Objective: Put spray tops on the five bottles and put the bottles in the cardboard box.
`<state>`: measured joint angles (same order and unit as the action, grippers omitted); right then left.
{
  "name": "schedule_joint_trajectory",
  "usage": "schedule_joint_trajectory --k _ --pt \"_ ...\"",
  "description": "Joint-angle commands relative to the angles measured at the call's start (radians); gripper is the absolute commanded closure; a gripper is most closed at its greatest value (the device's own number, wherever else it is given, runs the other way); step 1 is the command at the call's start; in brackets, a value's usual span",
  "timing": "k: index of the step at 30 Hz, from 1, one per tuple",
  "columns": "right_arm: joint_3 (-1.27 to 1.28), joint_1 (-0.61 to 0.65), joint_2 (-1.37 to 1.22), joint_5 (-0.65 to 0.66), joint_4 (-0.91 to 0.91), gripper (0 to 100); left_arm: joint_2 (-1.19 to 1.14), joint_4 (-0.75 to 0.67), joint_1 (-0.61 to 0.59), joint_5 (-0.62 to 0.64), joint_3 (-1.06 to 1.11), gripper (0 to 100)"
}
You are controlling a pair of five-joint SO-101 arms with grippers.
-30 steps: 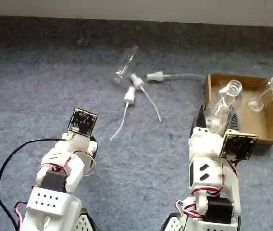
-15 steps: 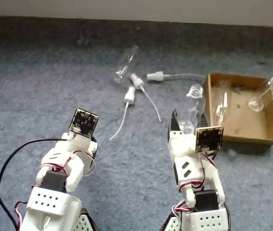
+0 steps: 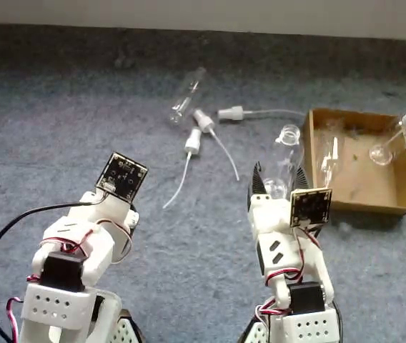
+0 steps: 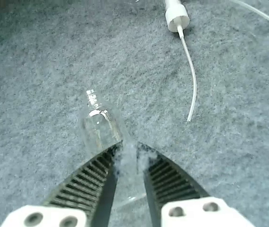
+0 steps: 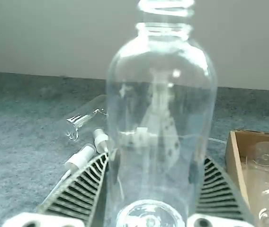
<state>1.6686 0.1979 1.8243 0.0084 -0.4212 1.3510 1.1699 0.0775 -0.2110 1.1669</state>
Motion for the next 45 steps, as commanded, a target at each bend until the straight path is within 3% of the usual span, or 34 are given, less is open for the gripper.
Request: schedule_joint_trajectory --k 1,6,14,18,33,38,45 --pt "0.119 0.007 0.004 -0.014 0.122 81.0 -0.007 0.107 -0.047 -0.009 -0.176 99" --pt "0.173 0.007 0.012 -0.015 0.130 81.0 -0.173 0.193 -0.056 -0.058 -0.308 99" --pt "0.173 0.007 0.012 -0.015 0.160 81.0 -0.639 0.238 -0.045 -0.072 -0.611 99" --pt "0.173 0.004 0.008 -0.015 0.176 81.0 -0.894 0.292 0.016 -0.072 -0.799 99" --pt "0.173 0.008 0.010 -0.015 0.002 81.0 -1.833 0.583 0.157 -0.066 -1.827 98" --pt "0.173 0.008 0.010 -0.015 -0.002 81.0 -1.991 0.583 0.174 -0.064 -1.949 87" --pt "0.173 0.008 0.010 -0.015 -0.002 81.0 -2.091 0.578 0.168 -0.068 -2.071 86"
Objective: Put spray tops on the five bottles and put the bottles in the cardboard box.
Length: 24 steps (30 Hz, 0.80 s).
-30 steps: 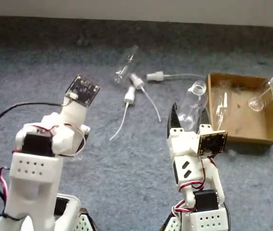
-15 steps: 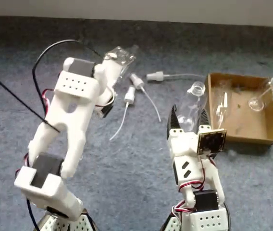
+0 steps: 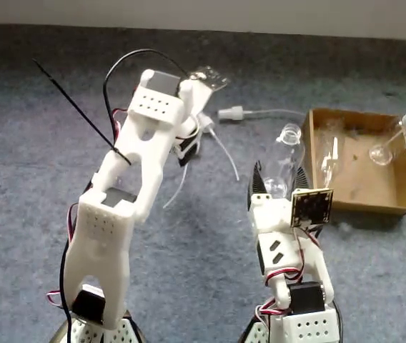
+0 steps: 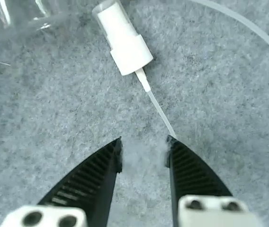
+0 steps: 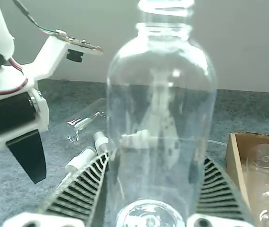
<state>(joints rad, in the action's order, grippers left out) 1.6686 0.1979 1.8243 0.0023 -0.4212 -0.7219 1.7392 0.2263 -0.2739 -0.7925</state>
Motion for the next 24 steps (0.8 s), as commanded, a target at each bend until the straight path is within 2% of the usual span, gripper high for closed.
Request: schedule_joint_trajectory --k 1,8,24 --pt "0.173 0.008 0.010 -0.009 -0.002 81.0 -0.030 -0.006 0.022 -0.005 -0.142 86" --pt "0.173 0.008 0.010 -0.009 -0.002 81.0 -0.159 -0.081 0.022 -0.005 -0.288 80" --pt "0.173 0.008 0.010 -0.009 -0.002 81.0 -0.469 -0.199 0.010 -0.003 -0.662 80"
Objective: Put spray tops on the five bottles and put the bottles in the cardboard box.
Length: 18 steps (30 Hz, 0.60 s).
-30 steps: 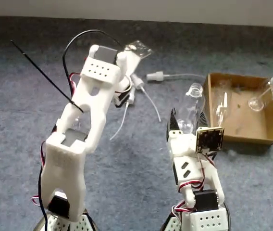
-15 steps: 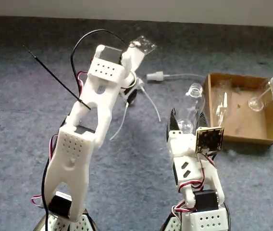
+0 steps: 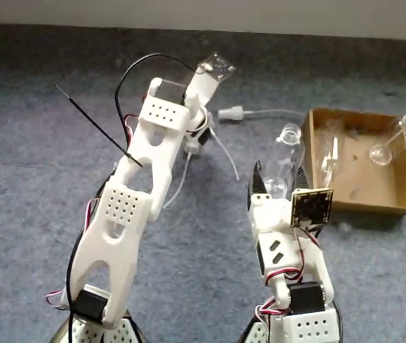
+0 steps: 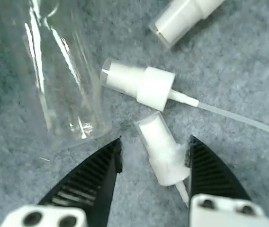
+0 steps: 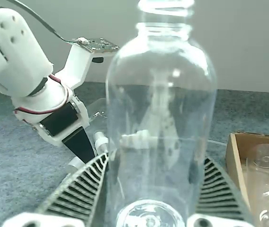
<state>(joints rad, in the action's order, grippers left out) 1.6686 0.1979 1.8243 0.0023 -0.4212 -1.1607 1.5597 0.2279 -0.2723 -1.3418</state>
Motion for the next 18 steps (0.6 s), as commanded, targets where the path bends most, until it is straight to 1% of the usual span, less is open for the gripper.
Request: schedule_joint_trajectory --k 1,4,8,11,18 --pt "0.173 0.008 0.010 -0.009 -0.002 81.0 -0.051 -0.020 0.008 -0.005 -0.128 80" --pt "0.173 0.010 0.010 -0.009 -0.002 81.0 -0.113 -0.020 0.002 -0.005 -0.162 80" --pt "0.173 0.058 0.002 -0.009 -0.005 81.0 -0.179 -0.014 0.002 -0.005 -0.211 80" --pt "0.173 0.058 0.002 -0.008 -0.005 81.0 -0.199 -0.011 0.007 -0.005 -0.252 81" --pt "0.173 0.058 0.002 -0.008 -0.005 81.0 -0.199 0.094 0.005 -0.005 -0.295 97"
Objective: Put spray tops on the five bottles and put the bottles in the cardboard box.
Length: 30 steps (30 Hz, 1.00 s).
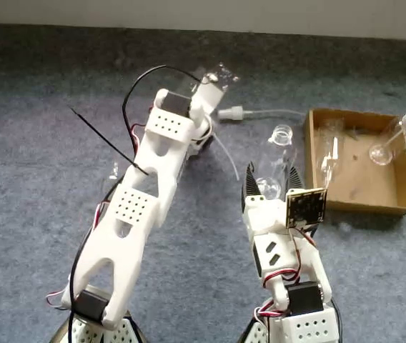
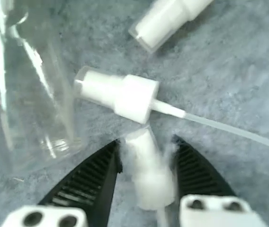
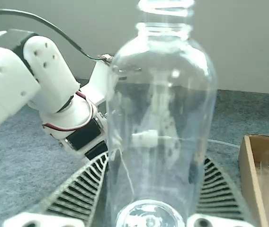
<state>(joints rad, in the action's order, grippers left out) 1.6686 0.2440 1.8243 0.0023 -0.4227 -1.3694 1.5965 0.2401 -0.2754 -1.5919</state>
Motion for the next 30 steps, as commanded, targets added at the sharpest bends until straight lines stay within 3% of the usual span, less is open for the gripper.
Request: schedule_joint_trajectory --k 1,12,30 --pt "0.173 0.012 0.002 -0.008 -0.004 81.0 0.010 0.075 -0.007 -0.003 -0.045 99" --pt "0.173 0.012 0.002 -0.008 -0.004 81.0 0.027 0.117 -0.030 -0.006 -0.074 100" --pt "0.173 0.016 0.002 -0.008 -0.004 81.0 0.400 0.121 -0.021 -0.003 -0.071 100"
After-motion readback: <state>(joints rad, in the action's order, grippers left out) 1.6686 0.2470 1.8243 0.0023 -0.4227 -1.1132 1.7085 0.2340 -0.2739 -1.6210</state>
